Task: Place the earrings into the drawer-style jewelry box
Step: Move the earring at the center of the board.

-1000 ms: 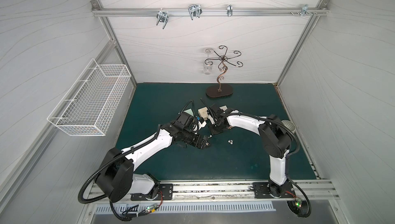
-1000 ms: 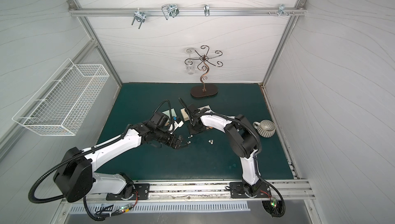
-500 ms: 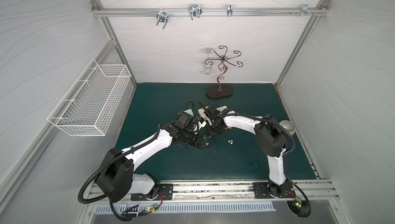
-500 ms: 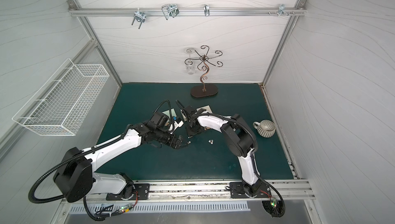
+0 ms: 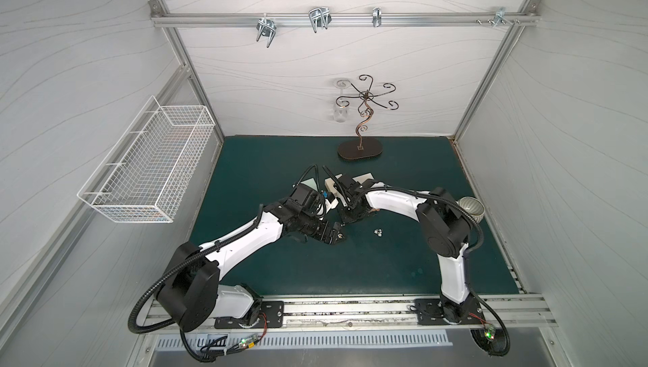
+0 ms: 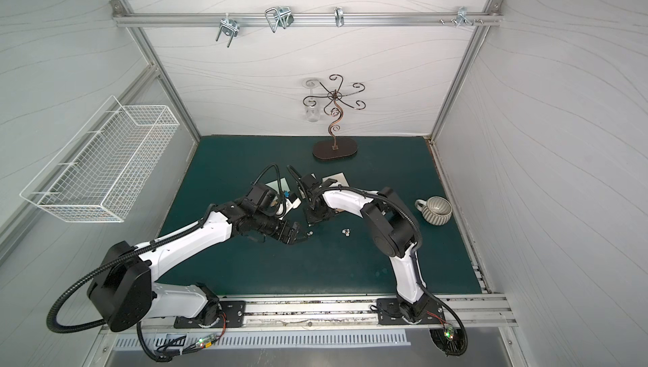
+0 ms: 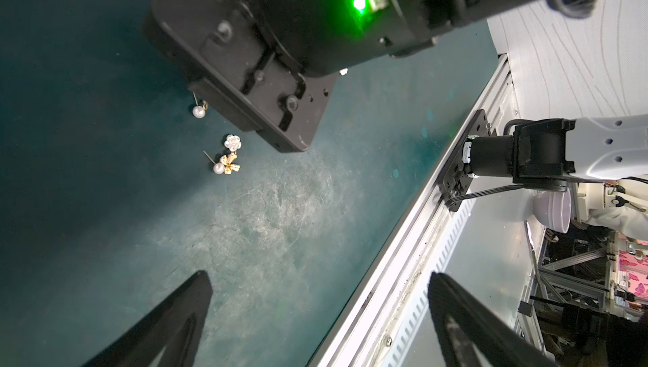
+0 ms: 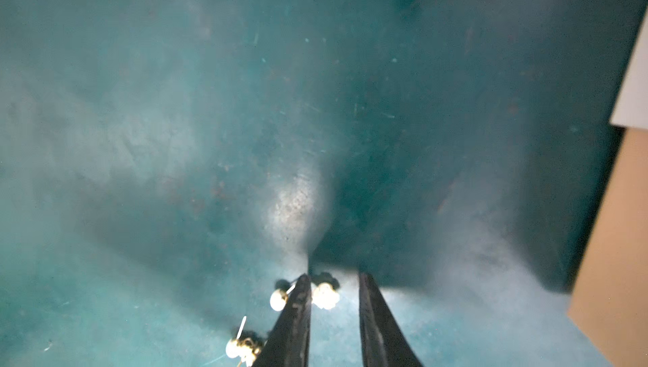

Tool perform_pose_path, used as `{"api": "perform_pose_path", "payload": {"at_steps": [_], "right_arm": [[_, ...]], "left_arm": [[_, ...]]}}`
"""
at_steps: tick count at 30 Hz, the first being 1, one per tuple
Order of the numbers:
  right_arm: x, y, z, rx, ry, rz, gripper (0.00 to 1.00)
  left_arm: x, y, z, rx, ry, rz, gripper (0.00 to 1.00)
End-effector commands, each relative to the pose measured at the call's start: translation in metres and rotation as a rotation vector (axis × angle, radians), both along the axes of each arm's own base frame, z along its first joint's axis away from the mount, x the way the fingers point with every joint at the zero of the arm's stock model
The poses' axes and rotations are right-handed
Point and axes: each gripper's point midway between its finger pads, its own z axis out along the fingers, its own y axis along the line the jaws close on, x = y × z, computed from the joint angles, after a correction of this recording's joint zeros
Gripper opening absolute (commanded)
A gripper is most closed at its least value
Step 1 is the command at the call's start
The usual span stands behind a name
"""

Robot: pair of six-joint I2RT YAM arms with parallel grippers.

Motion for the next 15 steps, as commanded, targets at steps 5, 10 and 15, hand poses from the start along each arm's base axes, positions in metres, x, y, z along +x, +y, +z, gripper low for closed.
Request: {"api": "perform_pose_path", "payload": {"at_steps": [5, 10, 15], "right_arm": [[-0.010, -0.008, -0.013, -0.050, 0.033, 0.000, 0.23], [-0.010, -0.013, -0.013, -0.063, 0.025, -0.002, 0.19], [-0.007, -0.024, -0.010, -0.064, 0.021, -0.023, 0.16]], "left_arm": [[0.004, -0.003, 0.011, -0.023, -0.048, -0.003, 0.99], [0.004, -0.003, 0.011, -0.022, -0.050, -0.002, 0.99], [0.004, -0.002, 0.010, -0.018, -0.048, 0.000, 0.99]]}}
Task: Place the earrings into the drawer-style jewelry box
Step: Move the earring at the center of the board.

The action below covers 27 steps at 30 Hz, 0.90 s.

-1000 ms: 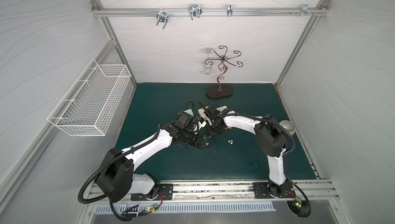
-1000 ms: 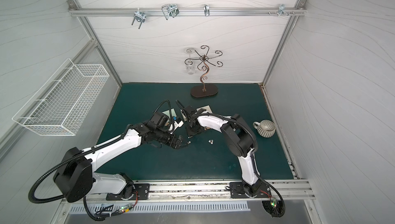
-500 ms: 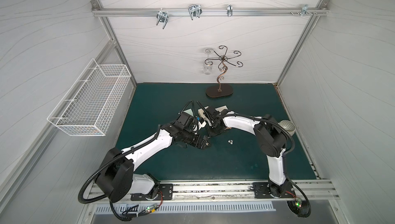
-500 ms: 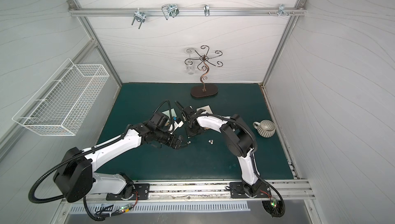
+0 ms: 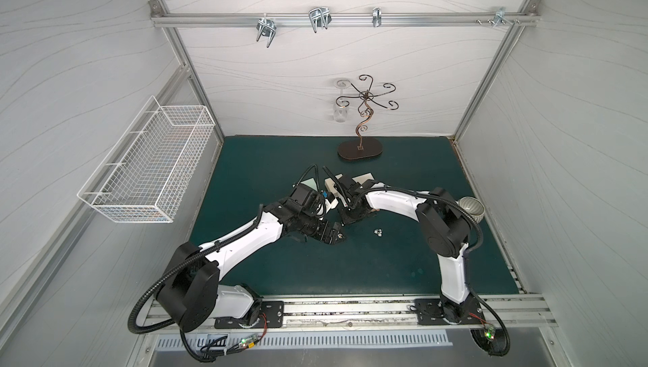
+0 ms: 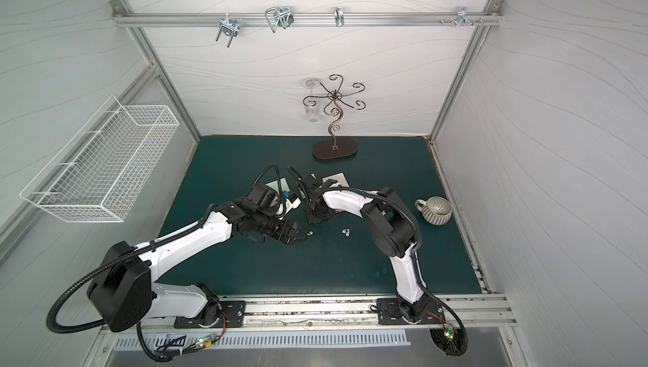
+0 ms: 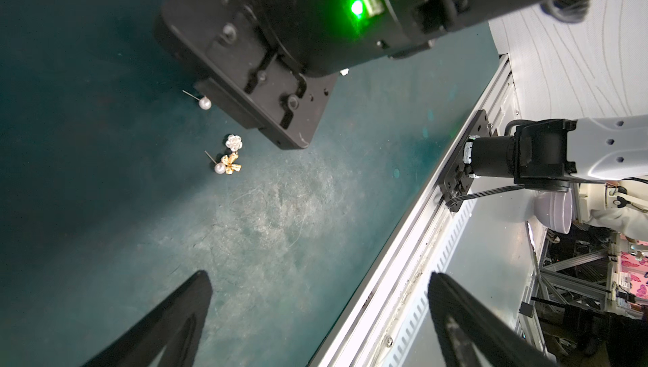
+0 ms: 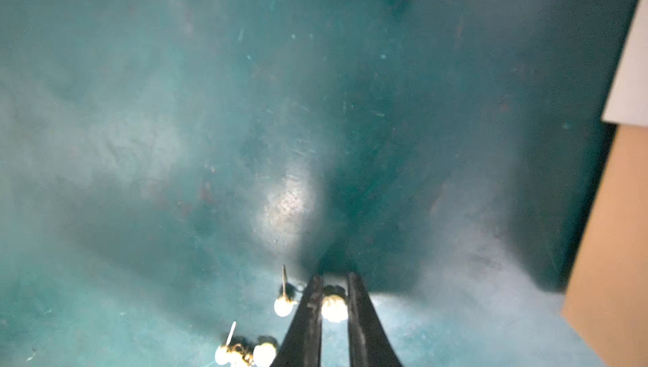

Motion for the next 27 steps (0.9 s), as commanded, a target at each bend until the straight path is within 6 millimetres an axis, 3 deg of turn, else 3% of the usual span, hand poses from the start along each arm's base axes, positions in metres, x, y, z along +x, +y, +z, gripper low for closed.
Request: {"api": "perform_pose_path", "payload": {"at_steps": [1, 11, 18, 27], "right_arm": [[-0.007, -0.022, -0.006, -0.052, 0.029, -0.020, 0.16], [-0.010, -0.041, 0.005, -0.038, 0.026, -0.028, 0.16], [-0.011, -0.050, 0.018, -0.013, 0.012, -0.010, 0.22], [-0.018, -0.049, 0.027, 0.016, -0.019, 0.136, 0.28]], "left_arm": [[0.004, -0.003, 0.010, -0.022, -0.047, -0.003, 0.99], [0.004, -0.002, 0.009, -0.017, -0.043, -0.001, 0.99], [0.004, -0.003, 0.007, -0.013, -0.037, -0.003, 0.99], [0.005, 0.000, 0.006, 0.003, -0.046, 0.005, 0.99]]}}
